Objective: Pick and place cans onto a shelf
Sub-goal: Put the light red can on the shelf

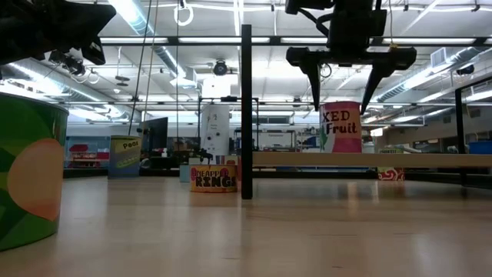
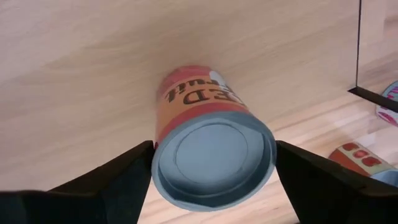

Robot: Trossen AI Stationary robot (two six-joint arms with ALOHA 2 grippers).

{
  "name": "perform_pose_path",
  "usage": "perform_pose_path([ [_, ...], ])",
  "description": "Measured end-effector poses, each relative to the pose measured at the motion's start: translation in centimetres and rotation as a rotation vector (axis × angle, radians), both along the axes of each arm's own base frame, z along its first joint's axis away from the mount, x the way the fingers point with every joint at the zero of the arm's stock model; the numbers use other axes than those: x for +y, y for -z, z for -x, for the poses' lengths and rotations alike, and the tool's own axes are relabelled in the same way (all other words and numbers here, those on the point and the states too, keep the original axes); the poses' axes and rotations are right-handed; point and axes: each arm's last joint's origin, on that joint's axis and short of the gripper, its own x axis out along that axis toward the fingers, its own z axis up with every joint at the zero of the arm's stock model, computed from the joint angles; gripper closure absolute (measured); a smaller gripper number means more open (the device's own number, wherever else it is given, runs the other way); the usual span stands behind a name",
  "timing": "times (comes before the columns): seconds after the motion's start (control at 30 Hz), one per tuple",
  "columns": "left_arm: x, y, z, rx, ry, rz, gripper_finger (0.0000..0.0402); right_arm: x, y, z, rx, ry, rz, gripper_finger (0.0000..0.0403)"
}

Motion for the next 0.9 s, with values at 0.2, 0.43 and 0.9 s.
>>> perform_pose_path([
  [0.2, 0.0, 0.0, 0.0, 0.0, 0.0, 0.0, 0.039, 1.2, -1.1, 0.5, -0.026, 0.02, 0.044, 0.0068],
  [0.43, 0.0, 0.0, 0.0, 0.0, 0.0, 0.0, 0.039, 0.7, -3.1, 3.0, 0.004, 0.42, -0.056, 0.0084],
  [0.9, 0.0, 0.0, 0.0, 0.0, 0.0, 0.0, 0.039, -1.3, 0.1, 3.7, -0.019, 1.456, -0.199, 0.0135],
])
